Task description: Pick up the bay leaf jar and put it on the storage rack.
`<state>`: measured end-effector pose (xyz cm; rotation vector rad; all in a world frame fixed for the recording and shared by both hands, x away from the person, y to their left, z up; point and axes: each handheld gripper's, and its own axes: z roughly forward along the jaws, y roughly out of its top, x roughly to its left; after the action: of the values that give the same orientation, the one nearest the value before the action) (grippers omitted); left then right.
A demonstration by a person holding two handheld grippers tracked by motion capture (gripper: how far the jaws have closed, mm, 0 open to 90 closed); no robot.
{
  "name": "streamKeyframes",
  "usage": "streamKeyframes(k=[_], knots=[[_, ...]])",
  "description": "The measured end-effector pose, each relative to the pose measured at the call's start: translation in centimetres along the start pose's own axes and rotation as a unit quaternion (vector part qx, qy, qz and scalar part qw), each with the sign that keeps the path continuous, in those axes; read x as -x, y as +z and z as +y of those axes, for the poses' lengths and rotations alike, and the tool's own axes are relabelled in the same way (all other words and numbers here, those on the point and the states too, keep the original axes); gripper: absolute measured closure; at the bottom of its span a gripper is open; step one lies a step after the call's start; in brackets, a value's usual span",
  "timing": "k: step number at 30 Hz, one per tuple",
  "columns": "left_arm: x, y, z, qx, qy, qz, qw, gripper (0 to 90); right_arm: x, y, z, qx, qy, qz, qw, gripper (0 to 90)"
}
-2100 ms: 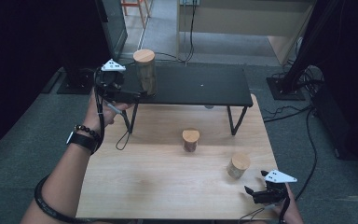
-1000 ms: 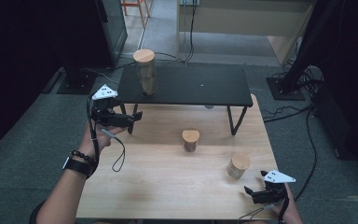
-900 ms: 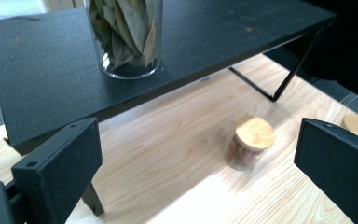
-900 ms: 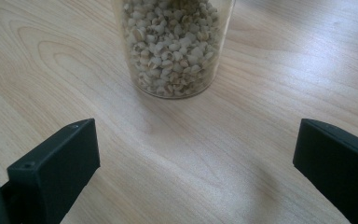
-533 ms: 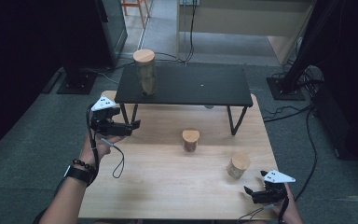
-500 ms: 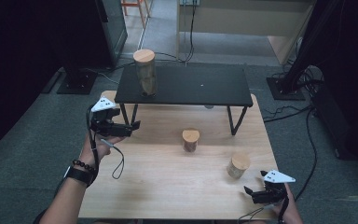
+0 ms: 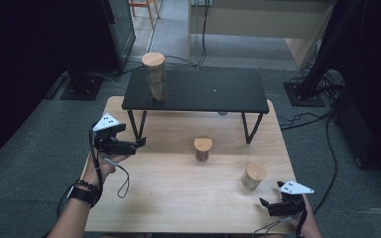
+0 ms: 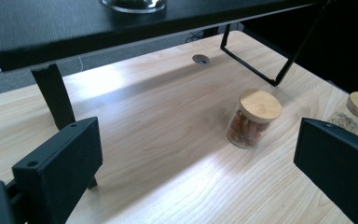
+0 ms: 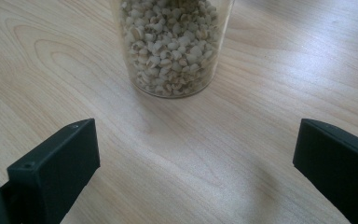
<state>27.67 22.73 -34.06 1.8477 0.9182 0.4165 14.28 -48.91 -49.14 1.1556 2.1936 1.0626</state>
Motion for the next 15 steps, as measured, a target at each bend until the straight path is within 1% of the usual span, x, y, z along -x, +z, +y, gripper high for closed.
streamKeyframes(k=[2, 5, 7, 11, 15], knots=[[-0.1, 0.0, -0.5, 0.001, 0.000, -0.001, 1.0000, 1.1, 0.0, 0.0, 0.0, 0.000, 0.000, 0.000, 1.0000, 0.1], [0.1, 0.1, -1.3, 0.002, 0.005, 0.005, 1.0000, 1.1, -0.1, 0.0, 0.0, 0.000, -0.001, -0.002, 1.0000, 0.1], [0.0, 0.1, -1.9, 0.003, -0.002, 0.004, 1.0000, 1.1, -0.1, 0.0, 0.0, 0.001, -0.001, -0.002, 1.0000, 0.1], [-0.4, 0.4, -2.8, -0.005, -0.010, 0.007, 0.9999, 1.1, -0.1, 0.0, 0.0, 0.000, -0.001, -0.002, 1.0000, 0.1], [-0.5, 0.7, -3.7, -0.010, -0.014, 0.009, 0.9998, 1.1, -0.1, 0.0, 0.0, -0.001, -0.001, -0.002, 1.0000, 0.1]])
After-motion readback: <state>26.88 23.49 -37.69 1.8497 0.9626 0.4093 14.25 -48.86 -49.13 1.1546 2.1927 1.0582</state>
